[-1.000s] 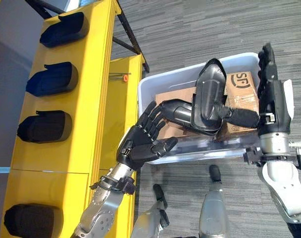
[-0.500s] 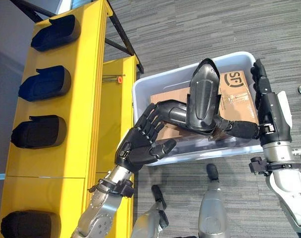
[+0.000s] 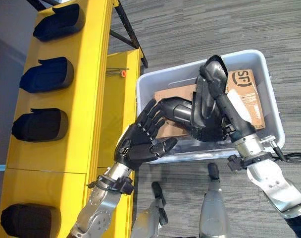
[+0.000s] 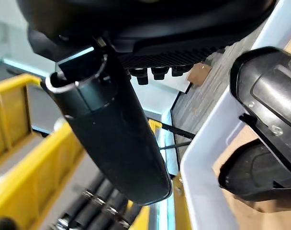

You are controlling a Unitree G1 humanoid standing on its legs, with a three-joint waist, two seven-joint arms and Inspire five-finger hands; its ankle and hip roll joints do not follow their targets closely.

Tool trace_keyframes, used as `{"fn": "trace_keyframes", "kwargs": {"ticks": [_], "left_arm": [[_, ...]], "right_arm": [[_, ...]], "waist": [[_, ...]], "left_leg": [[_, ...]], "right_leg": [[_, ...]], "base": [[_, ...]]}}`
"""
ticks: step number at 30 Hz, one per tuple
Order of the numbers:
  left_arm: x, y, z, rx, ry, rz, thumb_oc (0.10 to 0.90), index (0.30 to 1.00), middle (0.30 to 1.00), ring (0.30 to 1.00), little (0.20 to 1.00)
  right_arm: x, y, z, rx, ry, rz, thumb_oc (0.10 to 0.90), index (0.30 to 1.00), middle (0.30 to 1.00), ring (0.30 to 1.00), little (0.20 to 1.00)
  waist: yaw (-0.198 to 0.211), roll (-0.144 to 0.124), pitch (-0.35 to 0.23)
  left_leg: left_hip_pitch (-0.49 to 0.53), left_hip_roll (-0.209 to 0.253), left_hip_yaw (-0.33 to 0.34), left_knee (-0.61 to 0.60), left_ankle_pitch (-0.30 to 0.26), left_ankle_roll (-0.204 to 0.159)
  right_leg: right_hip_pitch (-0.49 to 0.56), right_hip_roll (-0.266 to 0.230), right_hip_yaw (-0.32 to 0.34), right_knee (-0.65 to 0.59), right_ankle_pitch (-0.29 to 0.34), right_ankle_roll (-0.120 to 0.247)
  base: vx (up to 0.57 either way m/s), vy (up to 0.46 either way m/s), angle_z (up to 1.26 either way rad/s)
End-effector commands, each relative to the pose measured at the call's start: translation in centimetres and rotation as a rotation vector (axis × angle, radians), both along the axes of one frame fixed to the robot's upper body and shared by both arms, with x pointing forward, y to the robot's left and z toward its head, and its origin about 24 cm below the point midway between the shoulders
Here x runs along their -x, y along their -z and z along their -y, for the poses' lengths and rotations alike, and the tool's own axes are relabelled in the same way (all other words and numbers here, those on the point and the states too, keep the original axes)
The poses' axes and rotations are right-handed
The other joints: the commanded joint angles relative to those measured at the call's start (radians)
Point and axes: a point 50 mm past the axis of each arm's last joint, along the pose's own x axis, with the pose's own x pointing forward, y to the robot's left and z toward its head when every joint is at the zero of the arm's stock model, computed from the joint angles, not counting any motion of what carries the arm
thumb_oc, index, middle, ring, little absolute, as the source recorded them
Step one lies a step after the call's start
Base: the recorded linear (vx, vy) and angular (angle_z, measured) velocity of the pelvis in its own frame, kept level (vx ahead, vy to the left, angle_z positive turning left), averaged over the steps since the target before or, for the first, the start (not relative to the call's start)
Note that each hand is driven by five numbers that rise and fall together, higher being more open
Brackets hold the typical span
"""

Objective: Move parts from the plastic box to the shelf.

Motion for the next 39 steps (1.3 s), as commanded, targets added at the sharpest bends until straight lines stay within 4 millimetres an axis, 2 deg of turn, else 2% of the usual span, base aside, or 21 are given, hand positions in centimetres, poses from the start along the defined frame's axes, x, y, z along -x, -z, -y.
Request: {"fn": "trace_keyframes", "kwargs": {"ticks": [1,8,19,24,30,39], "left_arm": [[0.5,-3.6,-0.5,0.036,0.030,0.215,0.900,1.000,1.000,1.000,1.000],[0.2,-3.5,-0.1,0.046,0.045,0.214,0.900,1.000,1.000,1.000,1.000],[0.4,-3.5,0.3,0.085,0.041,0.209,0.900,1.000,1.000,1.000,1.000],[0.4,-3.6,0.3,0.099,0.037,0.206,0.900,1.000,1.000,1.000,1.000],[0.4,-3.6,0.2,0.109,0.030,0.205,0.900,1.000,1.000,1.000,1.000],[0.3,-3.5,0.1,0.108,0.039,0.207,0.900,1.000,1.000,1.000,1.000]], "right_arm": [[0.7,-4.1,-2.1,0.025,-0.085,0.240,0.900,1.000,1.000,1.000,1.000],[-1.0,-3.7,-1.6,0.081,0.043,0.239,0.900,1.000,1.000,1.000,1.000],[-1.8,-4.3,0.3,0.157,0.327,0.402,0.900,1.000,1.000,1.000,1.000],[-1.7,-4.3,0.7,0.163,0.371,0.427,0.900,1.000,1.000,1.000,1.000],[-2.4,-3.6,0.5,0.192,0.380,0.359,0.900,1.000,1.000,1.000,1.000],[-3.1,-2.8,0.4,0.231,0.388,0.298,0.900,1.000,1.000,1.000,1.000]], "waist": [[0.014,-0.013,-0.005],[0.012,0.006,0.018],[-0.006,0.047,0.029],[-0.010,0.059,0.029],[-0.007,0.077,0.029],[0.002,0.079,0.029]], "left_leg": [[-0.017,0.014,-0.046,0.074,-0.113,0.032],[-0.028,0.004,-0.043,0.079,-0.116,0.036],[-0.045,-0.018,-0.027,0.084,-0.127,0.043],[-0.063,-0.028,-0.022,0.097,-0.134,0.046],[-0.098,-0.044,-0.014,0.104,-0.135,0.050],[-0.128,-0.052,-0.012,0.108,-0.133,0.055]], "right_leg": [[0.006,0.012,-0.049,0.179,-0.245,-0.068],[-0.016,0.005,-0.045,0.189,-0.246,-0.071],[-0.067,-0.011,-0.024,0.215,-0.250,-0.071],[-0.096,-0.018,-0.014,0.234,-0.256,-0.071],[-0.155,-0.028,-0.002,0.264,-0.261,-0.070],[-0.198,-0.034,0.001,0.290,-0.264,-0.070]], "base": [[-0.04,-0.001,0.13],[-0.01,0.010,0.00],[0.00,0.053,-0.02],[0.00,0.040,-0.02],[-0.02,0.046,-0.08],[-0.01,0.006,0.01]]}}
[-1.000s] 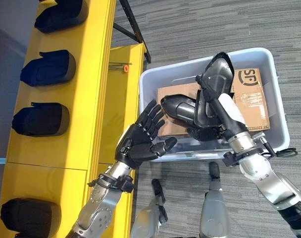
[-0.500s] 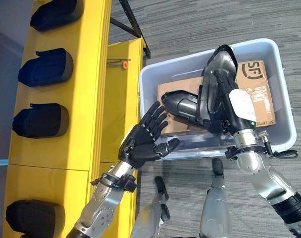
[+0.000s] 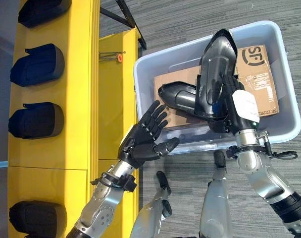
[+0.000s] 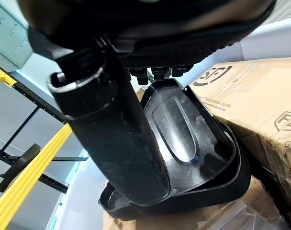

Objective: Move parts from the plastic box to the shelf.

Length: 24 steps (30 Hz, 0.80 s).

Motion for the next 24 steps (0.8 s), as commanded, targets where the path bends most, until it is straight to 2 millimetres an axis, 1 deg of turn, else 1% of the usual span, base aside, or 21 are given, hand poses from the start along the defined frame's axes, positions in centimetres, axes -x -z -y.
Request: {"fn": "trace_keyframes", "kwargs": {"ticks": [1,9,13,21,24], "left_arm": [[1.0,-4.4,-0.2,0.120,0.026,0.231,0.900,1.000,1.000,1.000,1.000],[0.8,-4.4,-0.2,0.108,0.024,0.237,0.900,1.000,1.000,1.000,1.000],[0.7,-4.4,0.0,0.103,0.032,0.237,0.900,1.000,1.000,1.000,1.000],[0.6,-4.3,0.3,0.107,0.039,0.232,0.900,1.000,1.000,1.000,1.000],[0.6,-4.2,0.3,0.106,0.046,0.227,0.900,1.000,1.000,1.000,1.000]], "right_arm": [[0.0,-5.0,-2.0,0.065,-0.096,0.234,0.900,1.000,1.000,1.000,1.000],[-0.6,-4.7,-1.9,0.071,-0.076,0.210,0.900,1.000,1.000,1.000,1.000],[-1.0,-4.8,-1.8,0.063,-0.051,0.241,0.900,1.000,1.000,1.000,1.000],[-1.9,-5.1,-1.6,0.069,-0.012,0.240,0.900,1.000,1.000,1.000,1.000],[-2.2,-4.7,-1.3,0.085,0.008,0.213,0.900,1.000,1.000,1.000,1.000]], "waist": [[0.002,0.076,0.030],[0.012,0.074,0.030],[0.017,0.080,0.030],[0.020,0.090,0.030],[0.022,0.092,0.030]], "left_leg": [[-0.035,0.034,-0.055,0.107,-0.150,0.026],[-0.057,0.033,-0.057,0.112,-0.148,0.028],[-0.068,0.030,-0.059,0.111,-0.145,0.028],[-0.081,0.026,-0.061,0.114,-0.145,0.028],[-0.084,0.025,-0.061,0.115,-0.145,0.027]], "right_leg": [[-0.019,0.042,-0.079,0.185,-0.239,-0.107],[-0.047,0.041,-0.080,0.200,-0.240,-0.110],[-0.062,0.042,-0.077,0.206,-0.241,-0.111],[-0.083,0.041,-0.073,0.218,-0.244,-0.114],[-0.088,0.039,-0.072,0.222,-0.244,-0.115]], "base": [[0.00,0.000,0.00],[0.00,-0.001,0.00],[0.00,0.000,0.00],[0.00,0.000,0.00],[0.00,0.000,0.00]]}}
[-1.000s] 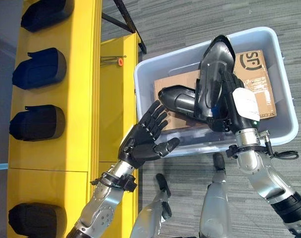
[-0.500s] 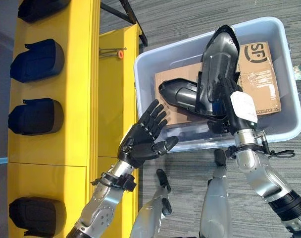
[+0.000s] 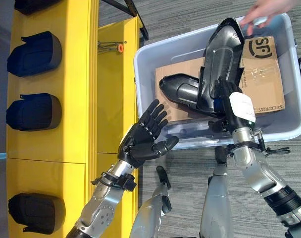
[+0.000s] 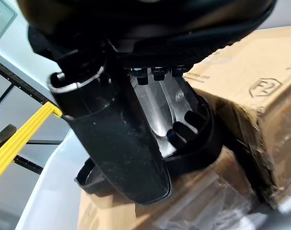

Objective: Move parts from the plastic box to the shelf.

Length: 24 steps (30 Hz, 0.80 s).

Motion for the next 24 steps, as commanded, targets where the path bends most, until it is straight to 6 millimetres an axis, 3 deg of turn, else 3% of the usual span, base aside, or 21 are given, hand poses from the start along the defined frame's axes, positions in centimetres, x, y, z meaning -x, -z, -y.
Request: {"fn": "trace_keyframes", "kwargs": {"ticks": [1,6,24], "left_arm": [[0.68,-4.02,0.30,0.083,0.036,0.224,0.900,1.000,1.000,1.000,1.000],[0.53,-3.85,0.35,0.077,0.041,0.220,0.900,1.000,1.000,1.000,1.000],[0.53,-4.05,0.46,0.075,0.047,0.222,0.900,1.000,1.000,1.000,1.000]], "right_arm": [[-0.07,-5.16,-1.58,0.075,-0.062,0.255,0.900,1.000,1.000,1.000,1.000],[-0.90,-4.69,-1.41,0.073,-0.034,0.213,0.900,1.000,1.000,1.000,1.000],[-0.87,-5.02,-1.49,0.046,-0.037,0.250,0.900,1.000,1.000,1.000,1.000]], "waist": [[0.001,0.092,0.031],[0.005,0.094,0.031],[0.003,0.090,0.031]], "left_leg": [[-0.023,0.029,-0.058,0.115,-0.169,0.028],[-0.024,0.031,-0.057,0.114,-0.168,0.028],[-0.007,0.033,-0.058,0.114,-0.174,0.027]], "right_leg": [[0.007,0.040,-0.079,0.152,-0.232,-0.108],[0.003,0.038,-0.078,0.155,-0.232,-0.110],[0.013,0.037,-0.077,0.164,-0.235,-0.108]], "base": [[0.00,0.000,0.00],[0.00,0.000,0.00],[0.00,0.000,0.00]]}}
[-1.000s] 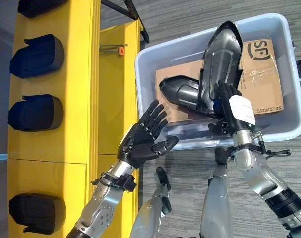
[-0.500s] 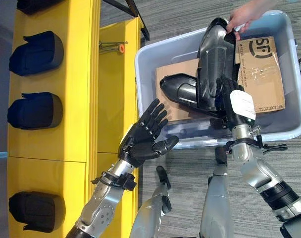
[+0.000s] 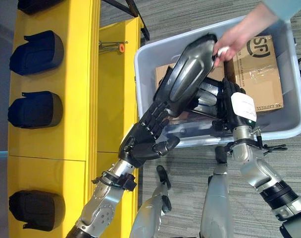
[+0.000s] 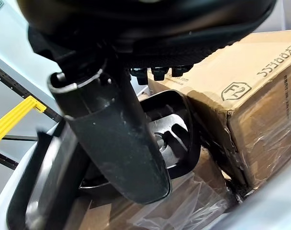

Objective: Move parts from the plastic box to the shelf.

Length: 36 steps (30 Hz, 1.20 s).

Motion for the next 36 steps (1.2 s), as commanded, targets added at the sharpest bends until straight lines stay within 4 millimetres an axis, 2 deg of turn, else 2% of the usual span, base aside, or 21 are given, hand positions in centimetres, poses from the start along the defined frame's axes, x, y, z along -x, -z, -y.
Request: {"fn": "trace_keyframes", "kwargs": {"ticks": [1,4,11,23,33,36], "left_arm": [[0.6,-4.1,0.3,0.081,0.030,0.214,0.900,1.000,1.000,1.000,1.000],[0.6,-4.1,0.3,0.084,0.026,0.209,0.900,1.000,1.000,1.000,1.000],[0.8,-4.3,0.2,0.085,0.009,0.213,0.900,1.000,1.000,1.000,1.000],[0.8,-4.5,0.0,0.090,0.006,0.215,0.900,1.000,1.000,1.000,1.000],[0.9,-4.6,-0.2,0.087,0.001,0.219,0.900,1.000,1.000,1.000,1.000],[0.9,-4.6,-0.4,0.083,-0.001,0.224,0.900,1.000,1.000,1.000,1.000]], "right_arm": [[-0.1,-6.0,-2.1,0.028,-0.109,0.290,0.900,1.000,1.000,1.000,1.000],[0.1,-6.3,-2.2,0.017,-0.122,0.308,0.900,1.000,1.000,1.000,1.000],[2.2,-7.9,-2.3,-0.065,-0.185,0.394,0.900,1.000,1.000,1.000,1.000],[2.9,-8.6,-3.2,-0.050,-0.242,0.426,0.900,1.000,1.000,1.000,1.000],[3.1,-8.4,-3.3,-0.060,-0.254,0.422,0.900,1.000,1.000,1.000,1.000],[3.4,-9.0,-4.1,0.027,-0.321,0.447,0.900,1.000,1.000,1.000,1.000]], "waist": [[0.002,0.089,0.031],[-0.002,0.086,0.031],[-0.023,0.071,0.031],[-0.023,0.066,0.031],[-0.021,0.058,0.031],[-0.018,0.054,0.031]], "left_leg": [[-0.001,0.031,-0.056,0.115,-0.178,0.020],[0.006,0.032,-0.055,0.114,-0.180,0.019],[0.028,0.037,-0.048,0.104,-0.185,0.014],[0.051,0.041,-0.050,0.098,-0.183,0.012],[0.074,0.047,-0.057,0.082,-0.178,0.010],[0.092,0.052,-0.061,0.069,-0.175,0.008]], "right_leg": [[0.032,0.036,-0.083,0.138,-0.229,-0.101],[0.037,0.037,-0.081,0.136,-0.229,-0.099],[0.055,0.044,-0.077,0.120,-0.226,-0.092],[0.082,0.045,-0.083,0.113,-0.229,-0.092],[0.112,0.046,-0.090,0.097,-0.228,-0.091],[0.135,0.048,-0.096,0.081,-0.225,-0.090]], "base": [[0.00,0.000,0.00],[0.00,0.000,0.00],[0.00,0.000,0.00],[0.00,0.000,0.00],[0.00,0.000,0.00],[0.00,0.000,0.00]]}}
